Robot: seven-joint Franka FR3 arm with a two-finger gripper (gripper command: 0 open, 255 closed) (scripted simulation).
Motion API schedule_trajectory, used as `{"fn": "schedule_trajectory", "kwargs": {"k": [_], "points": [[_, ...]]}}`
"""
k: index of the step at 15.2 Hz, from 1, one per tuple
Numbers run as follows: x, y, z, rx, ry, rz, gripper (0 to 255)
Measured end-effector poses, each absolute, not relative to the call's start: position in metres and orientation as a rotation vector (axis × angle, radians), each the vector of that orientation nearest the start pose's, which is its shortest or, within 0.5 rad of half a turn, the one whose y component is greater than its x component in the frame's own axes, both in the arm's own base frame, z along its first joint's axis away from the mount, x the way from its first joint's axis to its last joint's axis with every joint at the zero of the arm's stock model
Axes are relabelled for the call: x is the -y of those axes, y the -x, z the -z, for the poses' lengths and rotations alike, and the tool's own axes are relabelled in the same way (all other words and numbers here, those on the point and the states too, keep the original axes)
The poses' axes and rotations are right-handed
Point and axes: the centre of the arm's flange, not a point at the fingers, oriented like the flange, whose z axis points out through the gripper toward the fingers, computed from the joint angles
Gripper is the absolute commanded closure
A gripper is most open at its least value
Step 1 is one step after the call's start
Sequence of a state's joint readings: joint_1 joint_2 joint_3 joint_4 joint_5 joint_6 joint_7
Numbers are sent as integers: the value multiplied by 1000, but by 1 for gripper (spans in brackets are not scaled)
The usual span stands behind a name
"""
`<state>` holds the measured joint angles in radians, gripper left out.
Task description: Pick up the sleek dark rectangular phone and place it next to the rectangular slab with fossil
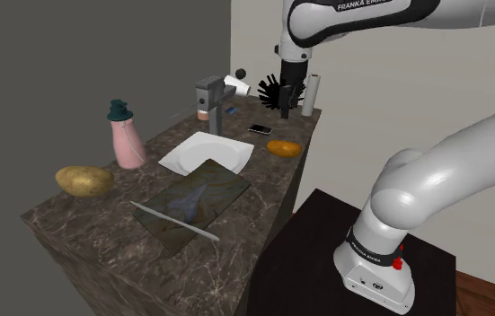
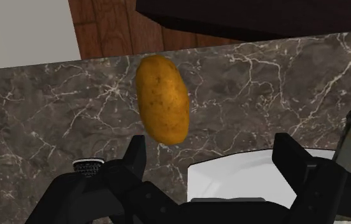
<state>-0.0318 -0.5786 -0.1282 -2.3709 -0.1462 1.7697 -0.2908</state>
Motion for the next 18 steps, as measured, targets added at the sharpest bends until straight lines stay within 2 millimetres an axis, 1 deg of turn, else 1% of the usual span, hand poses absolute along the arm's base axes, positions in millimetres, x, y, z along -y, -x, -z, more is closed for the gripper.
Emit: {"fn": "schedule_trajectory", "kwargs": {"k": [2, 3, 4, 5, 6, 10, 12, 16, 18], "points": [[98, -389, -516, 322, 3181, -64, 0], [107, -394, -511, 336, 3175, -64, 0], [114, -403, -507, 351, 3168, -63, 0], [120, -412, -499, 365, 3161, -63, 0], [131, -420, -493, 378, 3155, -63, 0], [161, -459, -463, 434, 3128, -62, 0], [178, -478, -452, 462, 3114, -61, 0], [207, -513, -429, 517, 3086, -60, 0], [218, -533, -416, 545, 3071, -61, 0]]}}
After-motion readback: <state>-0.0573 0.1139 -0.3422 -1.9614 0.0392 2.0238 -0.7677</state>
